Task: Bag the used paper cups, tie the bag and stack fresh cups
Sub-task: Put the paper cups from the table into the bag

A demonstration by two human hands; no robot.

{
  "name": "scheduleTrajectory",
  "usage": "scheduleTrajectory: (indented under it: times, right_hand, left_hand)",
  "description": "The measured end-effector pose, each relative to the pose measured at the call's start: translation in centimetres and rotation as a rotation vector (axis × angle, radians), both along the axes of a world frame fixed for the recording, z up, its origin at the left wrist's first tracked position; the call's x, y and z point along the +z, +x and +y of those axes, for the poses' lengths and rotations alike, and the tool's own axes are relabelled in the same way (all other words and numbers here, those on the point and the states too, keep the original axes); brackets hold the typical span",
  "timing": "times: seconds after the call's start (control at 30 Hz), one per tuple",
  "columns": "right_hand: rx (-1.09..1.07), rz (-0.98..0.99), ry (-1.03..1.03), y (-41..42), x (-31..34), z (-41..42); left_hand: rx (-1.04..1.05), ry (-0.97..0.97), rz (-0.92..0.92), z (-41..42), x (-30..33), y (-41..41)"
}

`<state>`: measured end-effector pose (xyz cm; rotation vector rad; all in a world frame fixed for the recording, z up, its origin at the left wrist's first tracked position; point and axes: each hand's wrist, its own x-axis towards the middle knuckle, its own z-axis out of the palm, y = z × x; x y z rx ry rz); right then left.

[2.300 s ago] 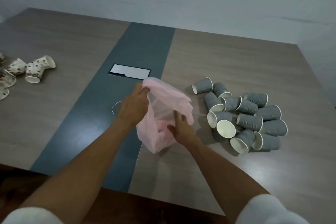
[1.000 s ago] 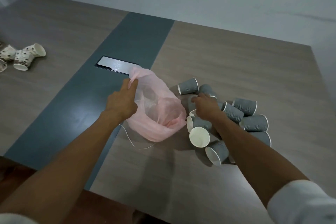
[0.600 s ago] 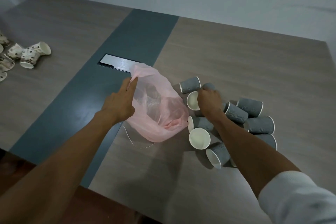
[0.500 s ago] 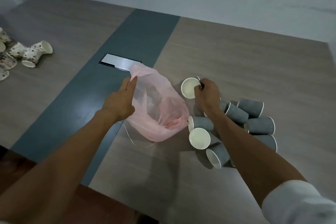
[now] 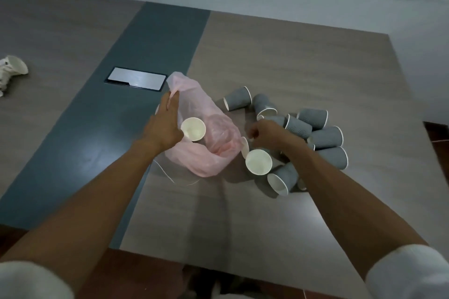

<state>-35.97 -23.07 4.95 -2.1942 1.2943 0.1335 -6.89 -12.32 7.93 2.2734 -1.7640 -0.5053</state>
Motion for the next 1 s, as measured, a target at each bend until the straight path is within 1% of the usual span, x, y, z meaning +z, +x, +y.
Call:
scheduleTrajectory:
  times: [0.07, 0.1, 0.23, 0.3, 0.33, 0.37, 0.43, 0.5, 0.6, 0.63, 0.7, 0.77, 0.8, 0.83, 0.87, 0.93, 0.97, 1.0]
  right_hand:
    - [-0.006, 0.15, -0.008, -1.1, -0.2, 1.4]
    - [-0.012, 0.192, -0.031, -1.4, -0.6, 1.9]
    - [-0.053, 0.228, -0.156, -1.8, -1.8, 4.1]
    - [-0.045, 0.227, -0.158, -1.9, -1.6, 4.5]
    - [-0.048, 0.206, -0.125, -1.8, -1.0, 4.5]
    - [-0.054, 0.158, -0.084, -1.7, -0.2, 4.2]
    - [-0.118, -0.026, 0.028, -1.3, 1.8, 3.0]
    - [-0.255, -0.253, 0.126, -0.2, 4.1, 2.1]
    - [-0.479, -0.558, 0.174, 3.3, 5.2, 1.9]
    - [-0.513, -0.621, 0.202, 4.8, 4.8, 2.4]
    - [-0.515, -0.651, 0.289, 7.7, 3.2, 3.8]
    - [-0.531, -0.584, 0.435, 9.4, 1.1, 5.3]
    - [-0.536, -0.513, 0.483, 9.8, 0.3, 5.8]
    - [-0.513, -0.414, 0.473, 9.9, -0.3, 6.0]
    - [-0.453, -0.273, 0.388, 9.6, -0.6, 5.7]
    - [-0.307, 0.025, 0.059, 8.5, -0.3, 4.5]
    - [-0.249, 0.132, -0.067, 7.6, 0.0, 3.6]
    - [-0.189, 0.196, -0.129, 6.7, 0.2, 2.7]
  left_hand:
    - [-0.004, 0.005, 0.028, 0.2, 0.0, -0.4]
    - [-0.004, 0.011, 0.039, 0.2, 0.0, -0.6]
    - [-0.057, 0.017, 0.04, 0.9, 0.1, -0.7]
    - [-0.075, 0.025, 0.048, 1.2, 0.2, -0.3]
    - [-0.077, 0.025, 0.06, 1.4, 0.2, 0.0]
    - [-0.078, 0.03, 0.08, 1.6, 0.3, 0.3]
    - [-0.093, 0.073, 0.141, 2.0, 0.6, 1.1]
    - [-0.117, 0.141, 0.231, 2.5, 1.0, 1.9]
    - [-0.124, 0.205, 0.313, 3.3, 1.6, 2.3]
    - [-0.117, 0.211, 0.337, 3.4, 1.7, 2.3]
    - [-0.093, 0.206, 0.4, 3.6, 1.8, 2.1]
    - [-0.074, 0.178, 0.465, 3.6, 1.7, 2.0]
    - [-0.072, 0.155, 0.481, 3.5, 1.6, 2.1]
    - [-0.075, 0.13, 0.483, 3.4, 1.5, 2.2]
    - [-0.08, 0.111, 0.482, 3.2, 1.2, 2.2]
    - [-0.092, 0.089, 0.471, 2.7, 0.7, 2.4]
    - [-0.094, 0.083, 0.464, 2.5, 0.5, 2.4]
    - [-0.091, 0.076, 0.454, 2.4, 0.3, 2.4]
